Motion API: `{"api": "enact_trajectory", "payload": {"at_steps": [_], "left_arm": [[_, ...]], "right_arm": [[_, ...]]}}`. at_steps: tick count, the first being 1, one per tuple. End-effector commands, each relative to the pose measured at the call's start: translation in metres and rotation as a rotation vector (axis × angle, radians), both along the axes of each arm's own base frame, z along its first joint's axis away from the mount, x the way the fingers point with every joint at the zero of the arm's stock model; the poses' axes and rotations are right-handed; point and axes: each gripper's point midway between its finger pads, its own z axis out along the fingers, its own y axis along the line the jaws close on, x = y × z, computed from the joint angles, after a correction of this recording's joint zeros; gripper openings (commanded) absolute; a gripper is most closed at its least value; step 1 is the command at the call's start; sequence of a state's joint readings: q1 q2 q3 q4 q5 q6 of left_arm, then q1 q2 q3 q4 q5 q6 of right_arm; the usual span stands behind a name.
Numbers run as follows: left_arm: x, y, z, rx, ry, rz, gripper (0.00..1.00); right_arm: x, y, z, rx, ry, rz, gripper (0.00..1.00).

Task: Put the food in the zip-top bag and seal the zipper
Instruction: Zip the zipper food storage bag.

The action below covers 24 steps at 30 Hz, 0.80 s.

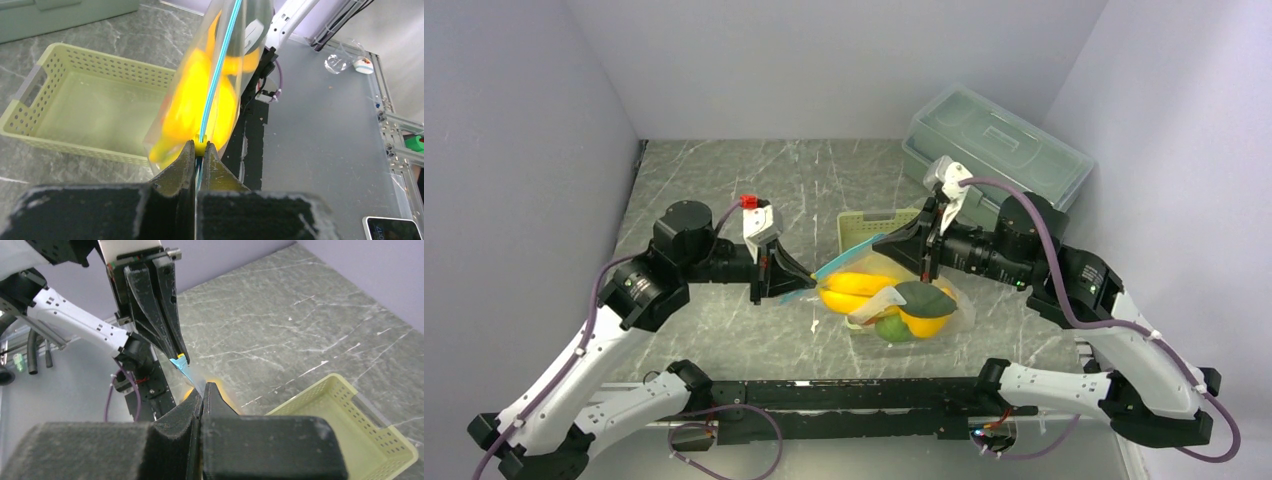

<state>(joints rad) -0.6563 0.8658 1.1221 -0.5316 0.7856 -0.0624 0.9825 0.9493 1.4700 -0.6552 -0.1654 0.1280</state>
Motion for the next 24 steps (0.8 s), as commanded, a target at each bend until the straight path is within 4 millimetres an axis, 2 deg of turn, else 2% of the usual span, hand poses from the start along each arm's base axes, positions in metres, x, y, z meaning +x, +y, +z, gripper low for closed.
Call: {"api": "enact_trajectory", "payload": {"at_steps": [1,12,17,24], "left_arm": [[0.001,0.017,-0.041,0.141,0.079,0.076,0.0],[0.008,0.03,-0.051,0.177,0.069,0.182,0.0],[0.014,0.035,-0.058,0.186,0.07,0.238,0.0],[0.012,0.041,-0.062,0.182,0.079,0.27,0.0]], "right_arm": [[0.007,-0.027,0.088,0.221,-0.158,-0.116,0.0],[0.017,-0.045,0.108,0.253,-0.185,-0.217,0.0],[0.025,-0.047,0.111,0.243,-0.186,-0.256,0.0],[0.031,-0.058,0.121,0.254,-0.206,-0.32,0.0]]}}
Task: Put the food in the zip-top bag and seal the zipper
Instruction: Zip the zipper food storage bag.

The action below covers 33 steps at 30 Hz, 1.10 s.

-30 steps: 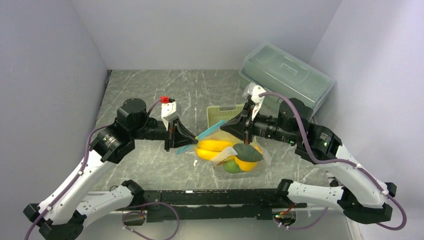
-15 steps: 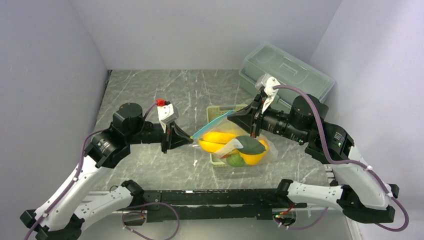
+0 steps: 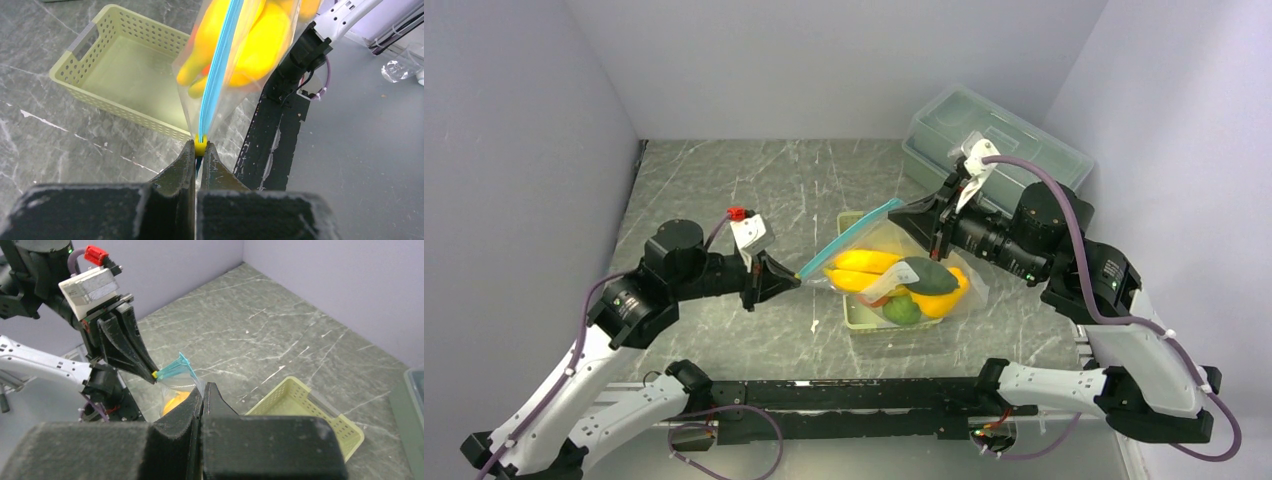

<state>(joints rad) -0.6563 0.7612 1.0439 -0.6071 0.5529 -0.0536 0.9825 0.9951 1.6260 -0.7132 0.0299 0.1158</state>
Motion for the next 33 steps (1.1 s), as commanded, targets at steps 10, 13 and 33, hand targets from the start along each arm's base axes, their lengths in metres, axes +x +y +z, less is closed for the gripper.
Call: {"api": "enact_trajectory", "payload": {"at_steps": [10,13,33], "left_arm": [[-0.007,0.015,-0.035,0.072,0.107,0.067,0.0],[-0.006,0.015,-0.035,0.072,0.109,0.067,0.0],[-0.002,0.019,-0.021,0.065,0.09,0.111,0.46]], "right_arm": [[0.004,-0.046,0.098,0.214,-0.193,-0.153,0.0],[0.003,-0.043,0.096,0.212,-0.188,-0.14,0.0],[0.004,-0.018,0.067,0.148,-0.15,-0.062,0.0]]}}
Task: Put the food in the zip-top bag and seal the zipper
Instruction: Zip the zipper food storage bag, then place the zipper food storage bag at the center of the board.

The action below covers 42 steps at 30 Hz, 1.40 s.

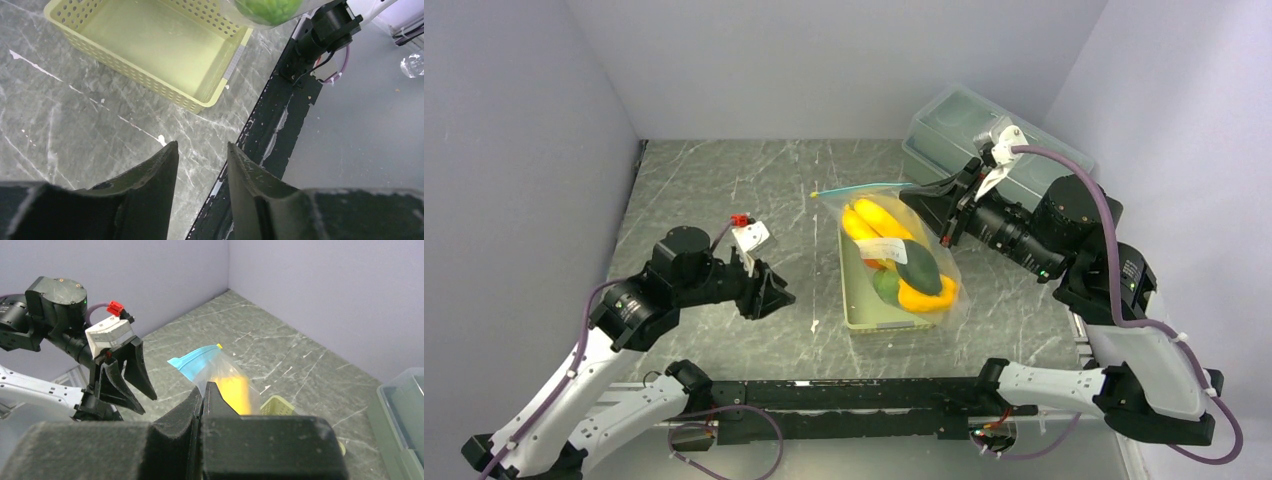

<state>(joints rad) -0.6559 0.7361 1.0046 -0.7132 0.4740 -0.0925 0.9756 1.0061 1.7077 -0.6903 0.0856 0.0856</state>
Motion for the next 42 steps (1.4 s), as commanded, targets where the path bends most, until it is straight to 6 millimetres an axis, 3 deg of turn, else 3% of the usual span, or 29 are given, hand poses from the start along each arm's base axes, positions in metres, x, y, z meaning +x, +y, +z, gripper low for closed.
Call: {"api": "enact_trajectory", "payload": {"at_steps": [1,3,5,6,13,18,30,42], "left_arm": [[0.001,0.004,0.014,-0.017,-0.026,0.029,0.48],[0.001,0.005,0.017,-0.021,-0.037,0.033,0.52],[0.001,0.006,0.02,-0.025,-0.045,0.036,0.64],[0.001,0.006,0.022,-0.027,-0.05,0.035,0.66],[0.0,0.004,0.036,-0.047,-0.084,0.018,0.68],[0.002,0.004,0.048,-0.049,-0.117,0.012,0.68],[0.016,0.001,0.08,-0.069,-0.196,0.035,0.7],[0.016,-0.007,0.105,-0.125,-0.266,-0.01,0.74]], "right_arm": [[-0.002,-0.004,0.031,0.086,-0.076,0.002,0.0],[-0.003,-0.003,0.031,0.083,-0.077,0.007,0.0],[-0.002,-0.002,0.029,0.075,-0.076,0.011,0.0],[-0.003,-0.001,0.029,0.073,-0.077,0.015,0.0],[-0.005,0.004,0.023,0.053,-0.071,0.044,0.0],[-0.006,0.013,0.007,0.009,-0.046,0.077,0.0],[-0.013,0.044,-0.033,-0.071,0.02,0.214,0.0],[-0.027,0.073,-0.051,-0.074,0.087,0.366,0.0]]}}
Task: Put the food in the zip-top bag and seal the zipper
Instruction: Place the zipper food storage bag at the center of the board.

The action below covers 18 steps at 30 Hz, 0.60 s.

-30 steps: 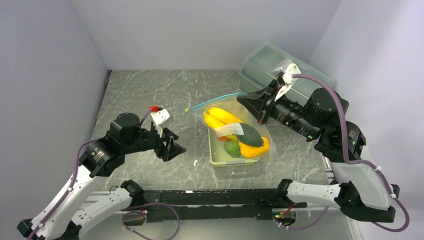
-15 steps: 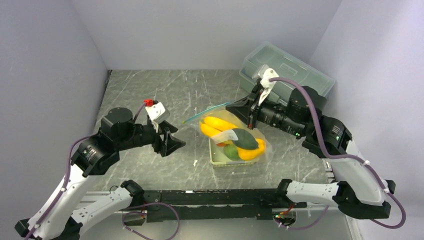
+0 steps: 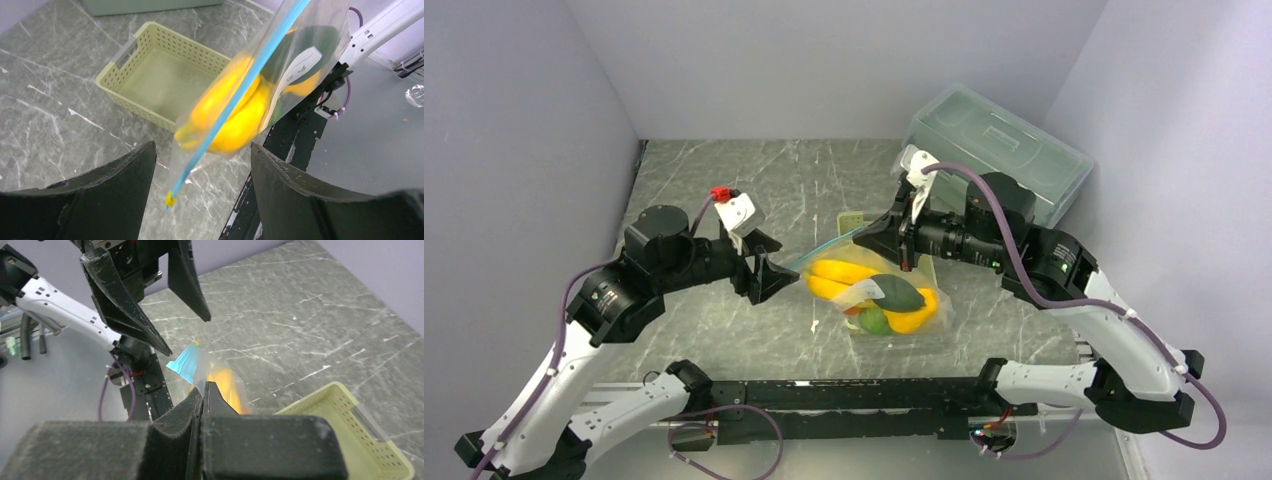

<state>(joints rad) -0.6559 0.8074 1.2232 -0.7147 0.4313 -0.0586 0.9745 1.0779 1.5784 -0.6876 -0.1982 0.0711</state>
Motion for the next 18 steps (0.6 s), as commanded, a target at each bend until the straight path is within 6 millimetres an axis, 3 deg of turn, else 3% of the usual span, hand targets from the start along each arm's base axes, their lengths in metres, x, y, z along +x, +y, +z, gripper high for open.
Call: {"api": "enact_trajectory", "payload": {"at_steps": [1,7,18], "left_arm": [[-0.001,-0.006,0.036,-0.064,-0.118,-0.049,0.74],[-0.011,-0.015,0.041,-0.09,-0.11,-0.133,0.78],[-0.016,-0.025,0.023,-0.089,-0.058,-0.204,0.77]], "right_arm": [[-0.009,0.017,0.02,0.092,-0.006,0.091,0.0],[-0.014,0.033,0.017,0.116,0.026,0.161,0.0],[-0.009,0.048,0.029,0.181,0.051,0.19,0.0]]}}
